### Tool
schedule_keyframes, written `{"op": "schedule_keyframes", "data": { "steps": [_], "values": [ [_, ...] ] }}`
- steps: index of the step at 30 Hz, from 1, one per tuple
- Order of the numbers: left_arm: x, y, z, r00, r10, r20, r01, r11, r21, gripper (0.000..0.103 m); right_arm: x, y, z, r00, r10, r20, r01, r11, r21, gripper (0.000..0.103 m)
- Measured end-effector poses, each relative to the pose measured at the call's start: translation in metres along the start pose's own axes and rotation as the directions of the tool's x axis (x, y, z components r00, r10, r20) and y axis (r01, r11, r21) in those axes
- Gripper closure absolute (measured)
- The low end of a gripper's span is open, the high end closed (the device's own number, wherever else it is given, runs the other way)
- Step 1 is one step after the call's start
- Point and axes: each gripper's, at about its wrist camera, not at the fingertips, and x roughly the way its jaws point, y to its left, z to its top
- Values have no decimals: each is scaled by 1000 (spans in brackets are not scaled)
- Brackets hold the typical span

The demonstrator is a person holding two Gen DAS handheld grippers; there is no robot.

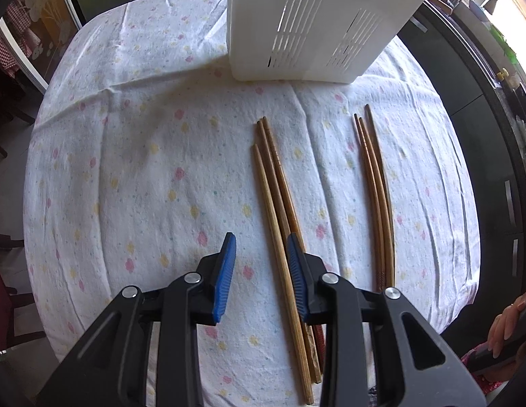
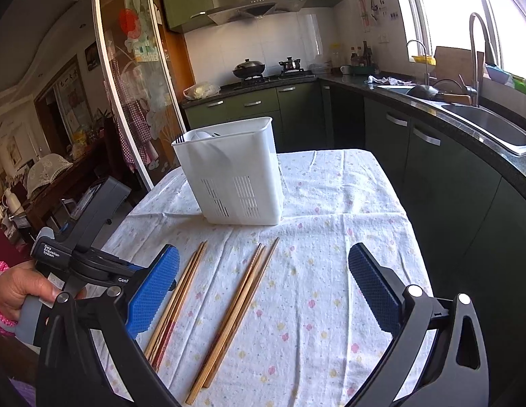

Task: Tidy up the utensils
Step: 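Move both open tools back down to the wooden chopsticks on the cloth, then close the right tool on one wooden chopstick while the left tool hovers over the chopsticks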

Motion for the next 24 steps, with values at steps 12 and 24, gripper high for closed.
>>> {"op": "schedule_keyframes", "data": {
  "steps": [12,24],
  "values": [
    [20,-15,13,997,54,-55,-53,999,14,70,18,-1,0,995,-3,-98,2,1000,-6,5],
    [22,-13,15,997,40,-72,-37,998,46,69,127,22,-2,877,107,-468,-103,994,35,40]
  ]
}}
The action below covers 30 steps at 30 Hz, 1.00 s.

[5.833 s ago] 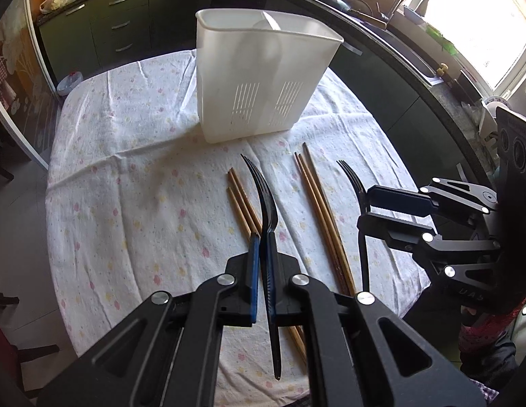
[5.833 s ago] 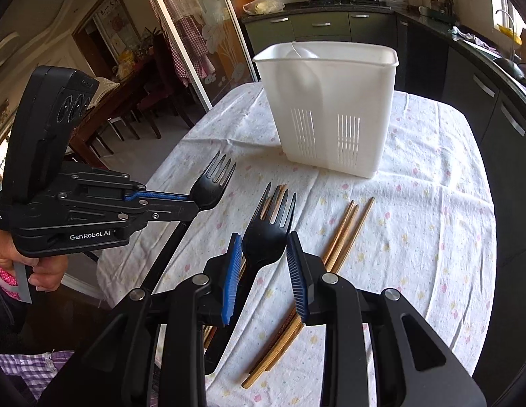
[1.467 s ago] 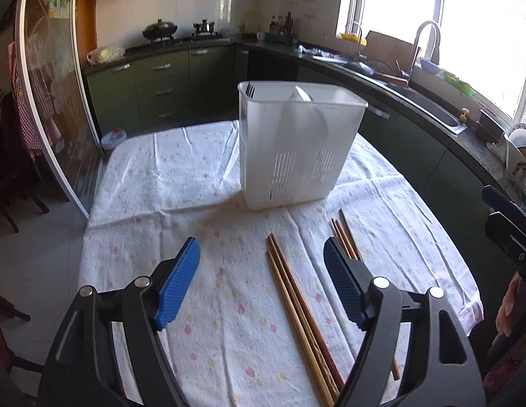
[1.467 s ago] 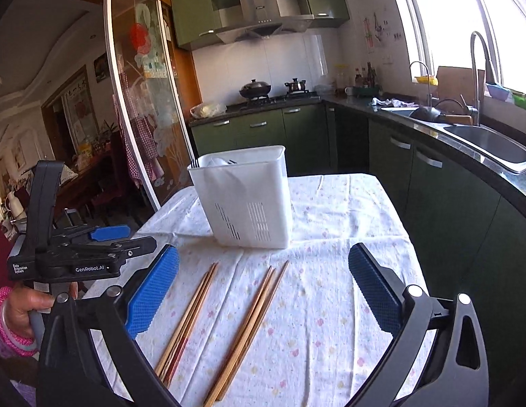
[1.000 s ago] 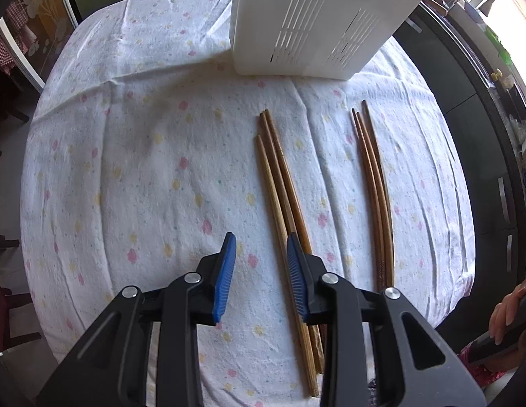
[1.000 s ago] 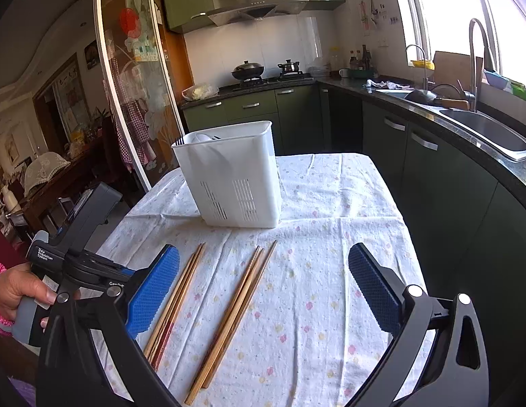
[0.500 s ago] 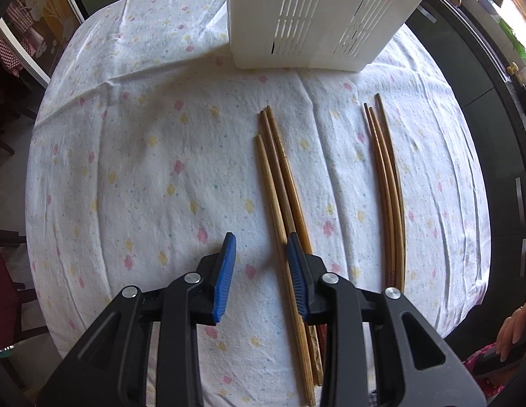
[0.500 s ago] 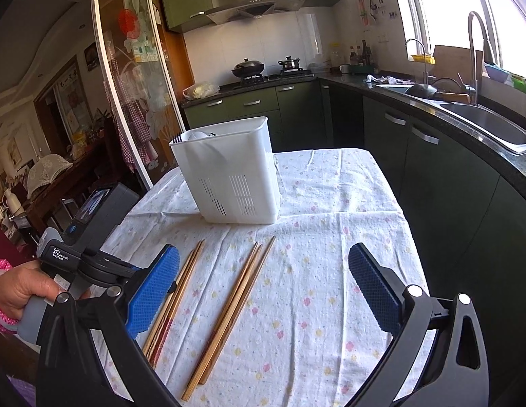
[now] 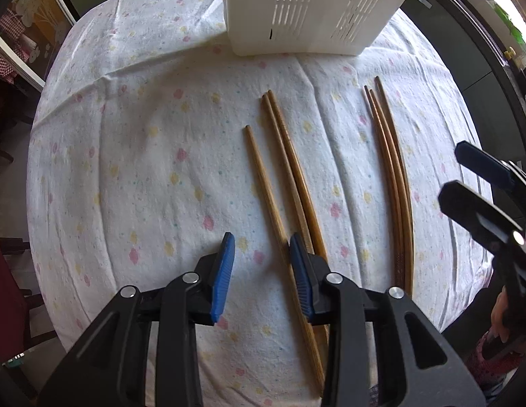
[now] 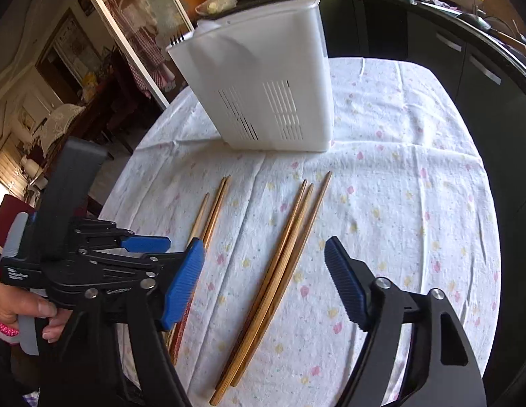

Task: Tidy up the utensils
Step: 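Close the right tool on one wooden chopstick while the left tool hovers over the chopsticks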

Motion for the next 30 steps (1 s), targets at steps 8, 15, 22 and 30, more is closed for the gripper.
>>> {"op": "schedule_keyframes", "data": {
  "steps": [8,15,22,30],
  "values": [
    [0,11,-2,1000,-5,17,5,1000,23,69,35,-10,10,996,-7,-88,11,999,44,65],
    [-1,8,-7,1000,-11,26,9,999,41,67,46,-18,15,988,-104,-110,108,994,32,72],
    [-2,10,-12,999,-10,30,9,999,50,64,45,-20,13,981,-163,-104,165,986,13,72],
    [-2,7,-14,999,-11,37,9,998,60,63,45,-28,19,968,-219,-119,220,975,-4,72]
  ]
}}
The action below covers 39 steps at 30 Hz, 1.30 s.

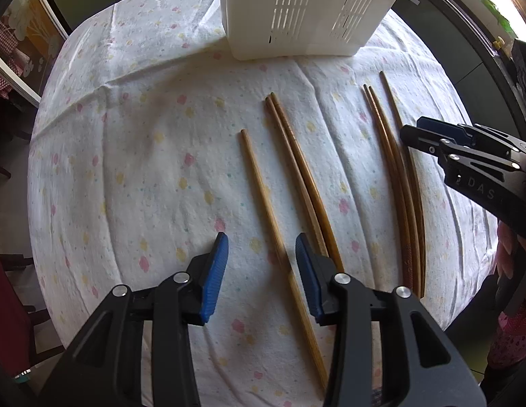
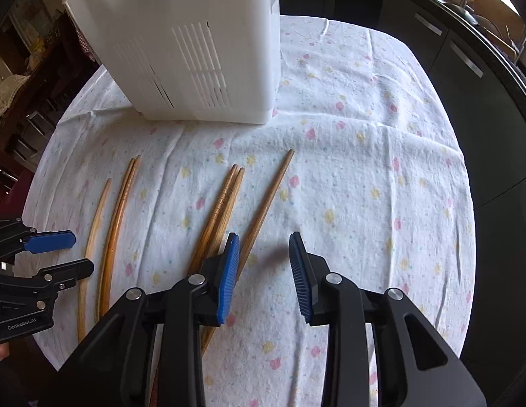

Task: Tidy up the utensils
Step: 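Close the right tool on one wooden chopstick while the left tool hovers over the chopsticks, then close the left tool on another wooden chopstick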

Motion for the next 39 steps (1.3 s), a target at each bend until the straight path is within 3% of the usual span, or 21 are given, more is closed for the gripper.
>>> {"op": "schedule_keyframes", "data": {
  "steps": [6,9,14,17,18,20,24,25,29,36,39],
  "values": [
    [1,-4,2,1000,2,4,-2,1000,0,60,6,16,6,999,-47,-9,46,997,-56,73],
    [2,-4,4,1000,-5,8,5,1000,-5,60,9,22,11,999,-32,-24,30,997,-77,84],
    [0,9,6,1000,-10,11,10,1000,-22,81,10,17,13,999,12,-36,-14,999,-46,96],
    [-1,19,5,1000,-26,-11,26,999,-46,83,6,7,7,999,37,-31,-38,999,-32,96],
    [-2,20,4,999,-33,-27,32,998,-49,81,5,5,6,998,45,-37,-46,998,-33,96],
    [-2,22,-1,996,-65,-54,62,996,-62,50,2,2,6,998,39,-49,-41,998,-42,96],
    [-3,15,-11,996,-56,-69,52,997,-59,50,0,15,3,998,-31,-59,24,993,-120,96],
    [-3,13,-13,996,-54,-70,49,997,-63,52,0,17,3,997,-41,-60,33,991,-129,96],
    [0,5,-13,993,-81,-88,74,994,-82,95,2,25,2,996,-67,-62,56,985,-164,96],
    [0,3,-13,993,-89,-80,80,991,-109,96,4,26,3,997,-46,-57,37,988,-147,96],
    [-18,7,-15,998,-57,-9,56,995,-77,97,-12,12,-4,1000,1,-8,-2,993,-121,96]
  ]
}}
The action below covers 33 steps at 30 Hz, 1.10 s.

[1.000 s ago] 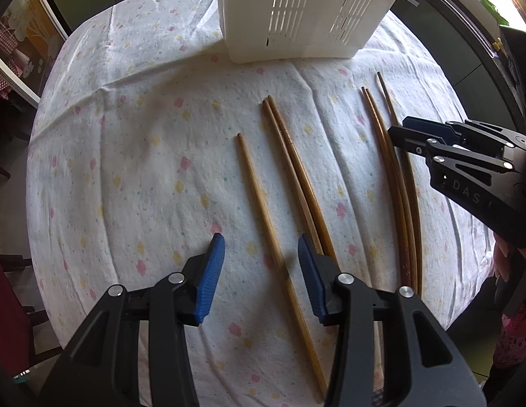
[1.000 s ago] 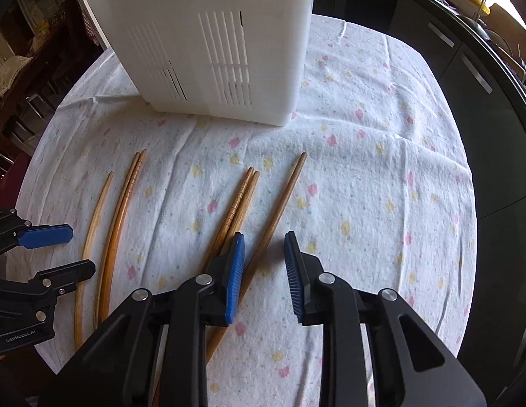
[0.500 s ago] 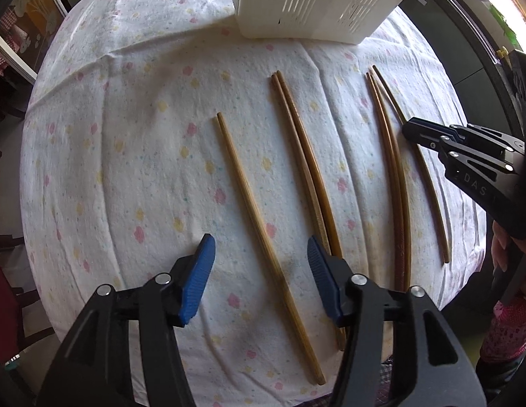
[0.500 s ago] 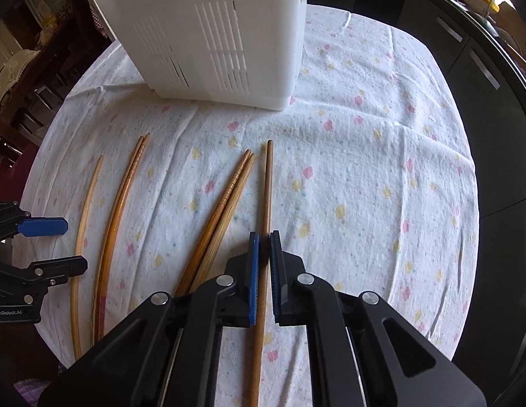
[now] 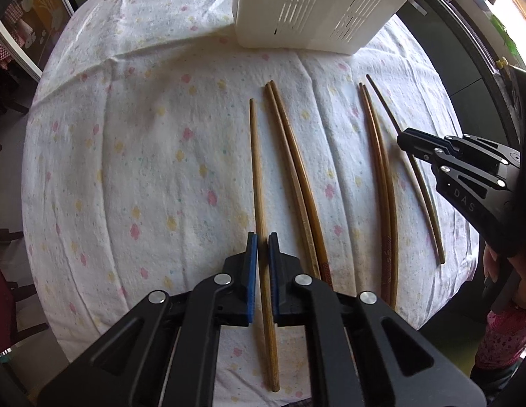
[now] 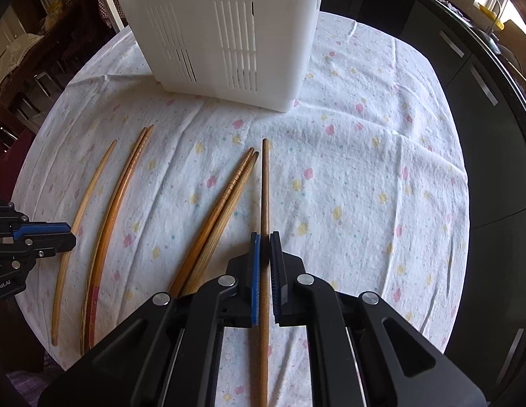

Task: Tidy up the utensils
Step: 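Close the left tool on another wooden chopstick, then lift both chopsticks over the white basket and open both tools to drop them in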

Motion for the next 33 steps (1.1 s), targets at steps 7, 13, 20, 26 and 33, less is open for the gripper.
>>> {"op": "schedule_keyframes", "data": {
  "steps": [7,13,20,26,33],
  "values": [
    [-59,-4,-6,980,-11,201,-1,998,59,97,-62,-21,-28,975,101,198,-118,990,75,96],
    [-101,-18,-11,954,-25,300,-7,994,106,97,-126,-22,-44,930,126,345,-157,986,64,96],
    [-141,-32,-5,922,-45,385,-8,991,134,97,-183,-16,-35,871,139,471,-174,984,31,96],
    [-171,-32,10,896,-50,442,-11,991,135,97,-221,-6,-12,831,130,541,-159,987,7,96],
    [-205,-33,37,863,-51,502,-21,990,137,98,-249,-4,33,806,150,573,-177,984,-10,96]
  ]
}}
